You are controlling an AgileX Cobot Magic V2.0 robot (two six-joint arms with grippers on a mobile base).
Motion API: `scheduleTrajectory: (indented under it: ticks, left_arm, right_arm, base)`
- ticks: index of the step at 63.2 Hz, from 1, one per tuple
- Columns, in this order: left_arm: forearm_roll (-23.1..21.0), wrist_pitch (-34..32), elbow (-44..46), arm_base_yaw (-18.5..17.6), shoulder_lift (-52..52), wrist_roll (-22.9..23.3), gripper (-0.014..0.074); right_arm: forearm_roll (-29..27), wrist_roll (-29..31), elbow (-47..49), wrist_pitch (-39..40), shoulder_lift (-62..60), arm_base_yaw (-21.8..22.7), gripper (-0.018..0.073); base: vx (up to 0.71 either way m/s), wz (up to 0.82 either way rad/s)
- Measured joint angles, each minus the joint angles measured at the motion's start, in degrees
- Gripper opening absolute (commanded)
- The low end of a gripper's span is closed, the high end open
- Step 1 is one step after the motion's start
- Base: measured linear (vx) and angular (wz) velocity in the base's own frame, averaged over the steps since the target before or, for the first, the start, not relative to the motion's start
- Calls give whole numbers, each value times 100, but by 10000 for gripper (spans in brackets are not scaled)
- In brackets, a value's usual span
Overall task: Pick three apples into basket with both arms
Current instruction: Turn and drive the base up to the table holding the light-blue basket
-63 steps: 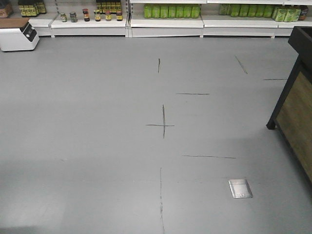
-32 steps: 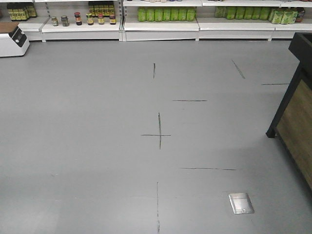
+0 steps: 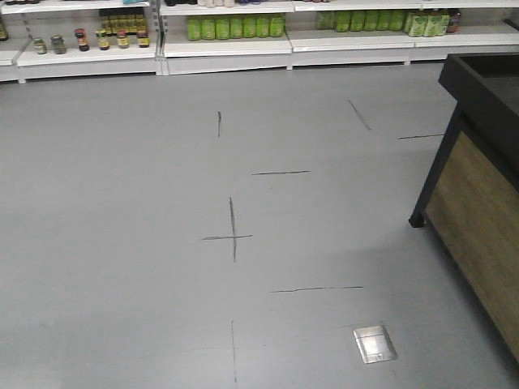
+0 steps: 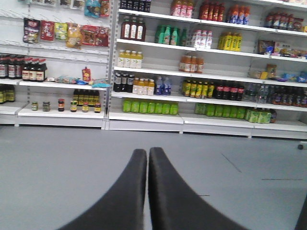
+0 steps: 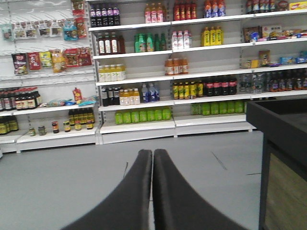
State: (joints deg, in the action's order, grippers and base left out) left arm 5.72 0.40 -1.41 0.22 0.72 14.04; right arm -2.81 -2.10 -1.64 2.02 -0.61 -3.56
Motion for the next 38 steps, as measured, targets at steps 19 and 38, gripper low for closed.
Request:
scheduleTrajectory:
  ticks: [19, 38]
  left_arm:
    - [0, 0, 0, 0, 0, 0, -6]
    - [0, 0, 0, 0, 0, 0, -6]
  right_arm:
    - [0, 0, 0, 0, 0, 0, -9]
    - [0, 0, 0, 0, 0, 0, -9]
  base:
    - [11, -44]
    - [11, -54]
